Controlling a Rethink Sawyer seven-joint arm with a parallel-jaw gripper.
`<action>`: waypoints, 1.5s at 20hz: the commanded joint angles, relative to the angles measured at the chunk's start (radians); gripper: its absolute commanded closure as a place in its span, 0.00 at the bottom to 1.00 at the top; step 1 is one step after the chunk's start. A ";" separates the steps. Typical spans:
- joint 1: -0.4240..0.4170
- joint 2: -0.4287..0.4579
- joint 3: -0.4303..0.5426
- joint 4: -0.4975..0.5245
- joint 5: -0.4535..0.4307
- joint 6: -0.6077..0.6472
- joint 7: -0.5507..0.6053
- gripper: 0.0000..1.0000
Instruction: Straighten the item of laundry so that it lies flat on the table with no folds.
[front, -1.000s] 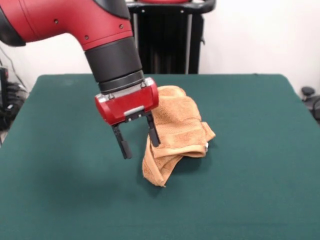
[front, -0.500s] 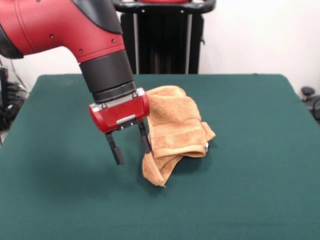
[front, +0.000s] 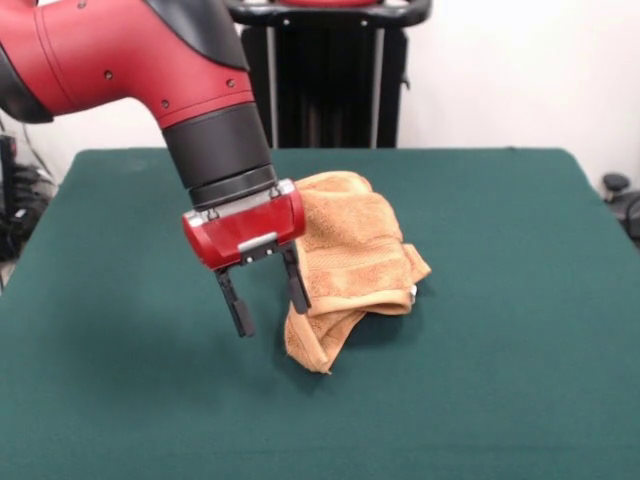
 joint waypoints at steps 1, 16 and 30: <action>0.038 0.014 0.014 0.051 -0.041 -0.039 -0.188 0.00; 0.071 0.045 -0.028 0.033 -0.036 0.032 -0.243 0.00; 0.075 0.060 -0.033 0.023 -0.036 0.057 -0.272 0.00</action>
